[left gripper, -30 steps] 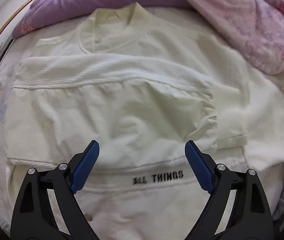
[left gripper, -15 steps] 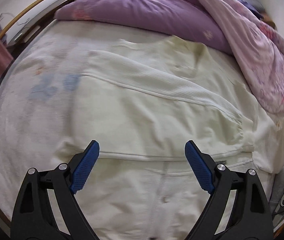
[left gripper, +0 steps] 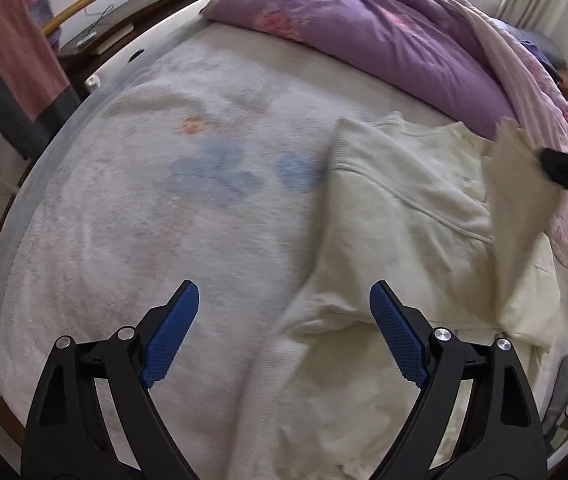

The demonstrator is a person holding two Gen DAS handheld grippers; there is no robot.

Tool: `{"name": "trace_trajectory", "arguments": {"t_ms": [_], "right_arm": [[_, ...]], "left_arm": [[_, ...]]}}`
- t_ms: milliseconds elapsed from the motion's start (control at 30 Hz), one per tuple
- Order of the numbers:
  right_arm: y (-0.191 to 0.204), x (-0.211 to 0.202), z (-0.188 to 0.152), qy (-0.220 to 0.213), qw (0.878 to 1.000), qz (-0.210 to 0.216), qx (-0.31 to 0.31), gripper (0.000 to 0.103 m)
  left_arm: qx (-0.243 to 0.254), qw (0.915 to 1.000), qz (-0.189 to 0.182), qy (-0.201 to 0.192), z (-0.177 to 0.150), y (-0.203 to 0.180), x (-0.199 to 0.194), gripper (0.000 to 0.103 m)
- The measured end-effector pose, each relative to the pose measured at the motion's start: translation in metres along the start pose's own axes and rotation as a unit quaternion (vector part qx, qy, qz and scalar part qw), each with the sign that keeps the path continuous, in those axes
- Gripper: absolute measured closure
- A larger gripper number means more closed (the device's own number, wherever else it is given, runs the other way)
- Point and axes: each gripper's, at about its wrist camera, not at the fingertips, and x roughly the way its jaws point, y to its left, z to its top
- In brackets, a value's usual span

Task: Fold large clothes

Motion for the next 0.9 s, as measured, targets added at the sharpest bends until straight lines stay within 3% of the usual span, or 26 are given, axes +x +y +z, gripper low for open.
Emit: {"name": "trace_trajectory", "arguments": {"t_ms": [67, 133, 200, 267, 367, 600, 700, 833, 867, 900], "right_arm": [[0.012, 0.032, -0.008, 0.018, 1.0, 0.003, 0.007, 0.102], [0.016, 0.059, -0.017, 0.03, 0.998, 0.052, 0.016, 0.101], [0.023, 0.074, -0.021, 0.041, 0.998, 0.046, 0.01, 0.097], [0.025, 0.079, -0.022, 0.051, 0.997, 0.053, 0.011, 0.097], [0.009, 0.059, -0.023, 0.03, 0.999, 0.036, -0.002, 0.097], [-0.097, -0.024, -0.015, -0.022, 0.998, -0.06, 0.014, 0.095], [-0.167, -0.069, -0.011, -0.047, 0.992, -0.109, 0.052, 0.091], [-0.237, -0.109, -0.014, -0.072, 0.982, -0.142, 0.103, 0.08], [-0.249, -0.113, -0.015, -0.074, 0.98, -0.149, 0.112, 0.077], [-0.266, -0.119, -0.017, -0.077, 0.977, -0.157, 0.121, 0.076]], "left_arm": [[-0.003, 1.0, 0.004, 0.004, 0.0, 0.01, 0.004, 0.015], [-0.006, 0.9999, 0.004, 0.008, -0.002, 0.017, 0.009, 0.015], [-0.009, 0.9999, 0.003, 0.013, -0.003, 0.022, 0.013, 0.015], [-0.013, 0.9998, 0.0, 0.018, -0.006, 0.023, 0.018, 0.015], [-0.014, 0.9996, -0.006, 0.022, -0.006, 0.015, 0.025, 0.015], [0.003, 0.9991, -0.035, 0.025, 0.009, -0.031, 0.048, 0.015], [0.016, 0.9984, -0.046, 0.027, 0.022, -0.058, 0.065, 0.015], [0.049, 0.997, -0.047, 0.039, 0.032, -0.093, 0.098, 0.016], [0.056, 0.9963, -0.043, 0.048, 0.032, -0.099, 0.108, 0.017], [0.059, 0.996, -0.038, 0.056, 0.032, -0.102, 0.116, 0.025]]}}
